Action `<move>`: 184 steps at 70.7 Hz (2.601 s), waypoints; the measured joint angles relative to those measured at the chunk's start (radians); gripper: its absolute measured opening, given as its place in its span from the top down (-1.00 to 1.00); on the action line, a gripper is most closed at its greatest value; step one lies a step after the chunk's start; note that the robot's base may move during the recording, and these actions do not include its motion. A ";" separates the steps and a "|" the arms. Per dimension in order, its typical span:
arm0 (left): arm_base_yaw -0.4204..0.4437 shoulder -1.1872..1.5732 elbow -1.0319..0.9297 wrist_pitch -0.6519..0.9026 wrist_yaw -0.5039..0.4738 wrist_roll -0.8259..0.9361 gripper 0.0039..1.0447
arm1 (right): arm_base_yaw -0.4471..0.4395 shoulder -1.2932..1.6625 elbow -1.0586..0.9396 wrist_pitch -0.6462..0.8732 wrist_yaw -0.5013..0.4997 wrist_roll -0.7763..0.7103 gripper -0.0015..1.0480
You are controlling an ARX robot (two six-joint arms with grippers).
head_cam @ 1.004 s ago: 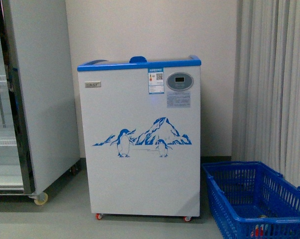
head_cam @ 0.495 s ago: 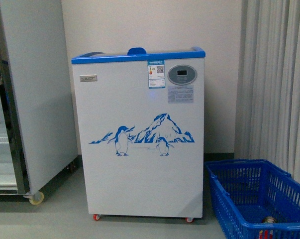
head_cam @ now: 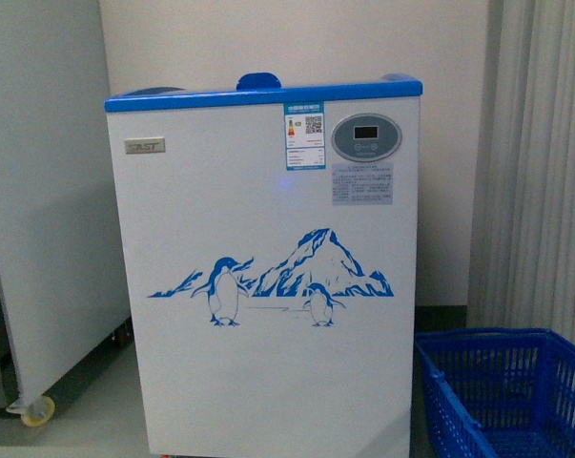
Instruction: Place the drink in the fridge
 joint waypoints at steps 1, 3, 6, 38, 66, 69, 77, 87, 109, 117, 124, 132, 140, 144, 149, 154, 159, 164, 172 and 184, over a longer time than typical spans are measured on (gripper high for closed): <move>0.000 0.000 0.000 0.000 0.000 0.000 -0.85 | 0.000 0.000 0.000 0.000 0.000 0.000 -0.85; 0.000 0.000 0.000 0.000 -0.001 0.000 -0.85 | 0.000 0.000 0.000 0.000 0.000 0.000 -0.85; 0.000 0.000 0.000 0.000 0.000 0.000 -0.85 | 0.000 0.000 0.000 0.000 0.000 0.000 -0.85; 0.000 0.000 0.000 0.000 -0.001 0.000 -0.85 | 0.000 0.000 0.000 0.000 0.000 0.000 -0.85; 0.000 0.000 0.000 0.000 0.000 0.000 -0.85 | 0.000 0.000 0.000 0.000 0.000 0.000 -0.85; 0.000 0.000 0.000 0.000 0.000 0.000 -0.85 | 0.000 0.000 0.000 0.000 0.000 0.000 -0.85; 0.000 0.000 0.000 0.000 0.000 0.000 -0.85 | 0.000 0.000 0.000 0.000 0.000 0.000 -0.85; 0.000 0.000 0.000 0.000 0.000 0.000 -0.85 | 0.000 0.000 0.000 0.000 0.000 0.000 -0.85; 0.000 0.000 0.000 0.000 0.000 0.000 -0.85 | -0.401 1.205 0.219 0.267 0.426 0.138 -0.85; 0.000 0.000 0.000 0.000 -0.001 0.000 -0.85 | -0.498 1.632 0.320 0.488 0.392 0.202 -0.85; 0.000 0.000 0.000 0.000 0.000 0.000 -0.85 | -0.544 1.911 0.396 0.562 0.388 0.256 -0.85; 0.000 0.000 0.000 0.000 0.000 0.000 -0.85 | -0.551 2.161 0.484 0.579 0.346 0.306 -0.85; 0.000 0.000 0.000 0.000 0.000 0.000 -0.85 | -0.530 2.311 0.561 0.594 0.329 0.340 -0.85; 0.000 0.000 0.000 0.000 0.000 0.000 -0.85 | -0.523 2.380 0.610 0.595 0.329 0.356 -0.85; 0.000 0.000 0.000 0.000 0.000 0.000 -0.85 | -0.523 2.443 0.660 0.595 0.330 0.364 -0.85; 0.000 0.000 0.000 0.000 0.000 0.000 -0.85 | -0.529 2.501 0.708 0.593 0.333 0.367 -0.85; 0.000 0.000 0.000 0.000 0.000 0.000 -0.85 | -0.535 2.556 0.753 0.590 0.335 0.368 -0.85; 0.000 0.000 0.000 0.000 0.000 0.000 -0.85 | -0.525 2.616 0.772 0.660 0.312 0.372 -0.85; 0.000 0.000 0.000 0.000 0.000 0.000 -0.85 | -0.507 2.675 0.779 0.764 0.330 0.393 -0.85; 0.000 0.000 0.000 0.000 0.000 0.000 -0.85 | -0.500 2.697 0.785 0.785 0.330 0.404 -0.85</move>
